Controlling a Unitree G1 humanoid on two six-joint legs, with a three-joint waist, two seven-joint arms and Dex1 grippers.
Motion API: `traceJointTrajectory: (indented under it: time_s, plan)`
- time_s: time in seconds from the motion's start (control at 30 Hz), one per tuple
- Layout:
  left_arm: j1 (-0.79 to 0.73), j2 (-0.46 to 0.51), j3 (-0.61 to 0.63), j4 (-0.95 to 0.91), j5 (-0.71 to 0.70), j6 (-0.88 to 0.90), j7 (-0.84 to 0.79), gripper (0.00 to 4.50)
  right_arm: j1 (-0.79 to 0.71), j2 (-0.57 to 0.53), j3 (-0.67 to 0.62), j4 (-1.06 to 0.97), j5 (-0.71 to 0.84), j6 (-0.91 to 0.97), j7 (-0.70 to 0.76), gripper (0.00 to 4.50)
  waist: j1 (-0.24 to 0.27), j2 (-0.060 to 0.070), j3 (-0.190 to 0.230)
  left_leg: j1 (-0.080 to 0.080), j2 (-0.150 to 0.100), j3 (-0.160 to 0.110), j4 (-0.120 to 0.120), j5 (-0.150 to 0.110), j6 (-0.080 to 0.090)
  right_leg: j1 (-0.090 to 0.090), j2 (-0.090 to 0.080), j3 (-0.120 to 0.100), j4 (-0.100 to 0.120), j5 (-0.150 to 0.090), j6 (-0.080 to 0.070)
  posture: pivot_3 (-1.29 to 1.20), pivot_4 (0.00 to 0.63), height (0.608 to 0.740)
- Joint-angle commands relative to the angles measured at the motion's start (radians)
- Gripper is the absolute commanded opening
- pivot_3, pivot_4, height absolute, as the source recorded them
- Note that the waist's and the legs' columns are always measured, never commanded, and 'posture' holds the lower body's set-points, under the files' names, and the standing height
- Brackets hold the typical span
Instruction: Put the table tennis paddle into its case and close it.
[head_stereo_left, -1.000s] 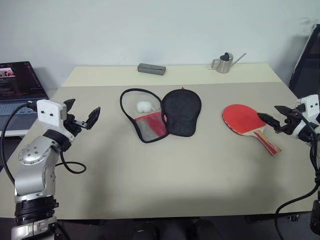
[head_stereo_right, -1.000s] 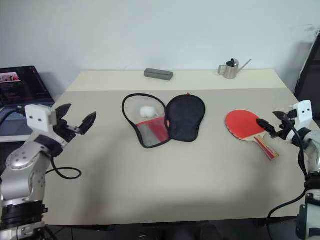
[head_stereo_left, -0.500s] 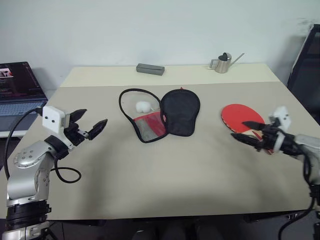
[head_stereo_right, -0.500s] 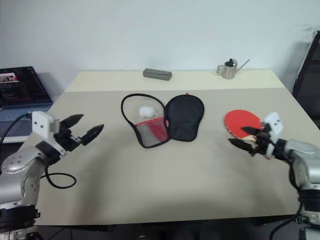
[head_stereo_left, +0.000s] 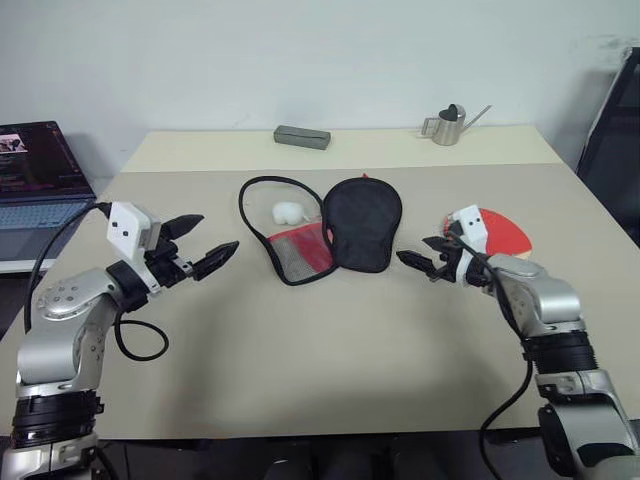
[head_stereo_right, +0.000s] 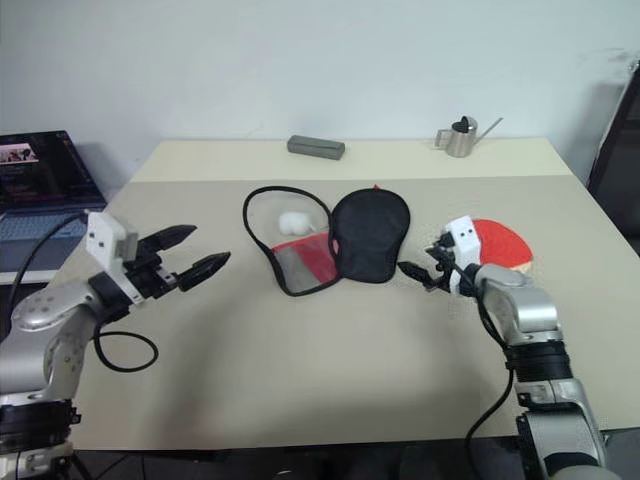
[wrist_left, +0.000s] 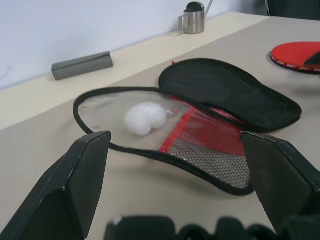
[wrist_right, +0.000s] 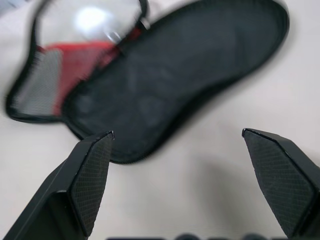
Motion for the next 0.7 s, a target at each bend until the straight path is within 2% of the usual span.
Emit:
traceJointTrajectory:
  time_s: [0.03, 0.37, 0.7]
  plan:
    - [-0.03, 0.019, 0.019, 0.005, -0.016, -0.008, -0.014, 4.49, -0.055, 0.035, 0.018, 0.056, -0.049, -0.064, -0.039, 4.5, -0.001, 0.0, 0.0, 0.0, 0.0, 0.0, 0.0, 0.0, 0.0, 0.0, 0.0, 0.0, 0.0, 0.0, 0.0, 0.0, 0.15, 0.74]
    - [-0.062, 0.029, 0.001, 0.013, -0.02, 0.005, -0.077, 4.49, -0.129, 0.128, 0.043, 0.208, -0.115, -0.186, -0.053, 4.5, -0.012, 0.0, 0.0, 0.0, 0.0, 0.0, 0.0, 0.0, 0.0, 0.0, 0.0, 0.0, 0.0, 0.0, 0.0, 0.0, 0.15, 0.74]
    - [-0.063, 0.025, -0.004, 0.01, -0.015, 0.004, -0.092, 4.49, -0.181, 0.173, 0.079, 0.343, -0.205, -0.266, -0.081, 4.5, -0.022, 0.0, 0.0, 0.0, 0.0, 0.0, 0.0, 0.0, 0.0, -0.001, 0.0, 0.0, 0.001, 0.0, 0.0, 0.0, 0.15, 0.74]
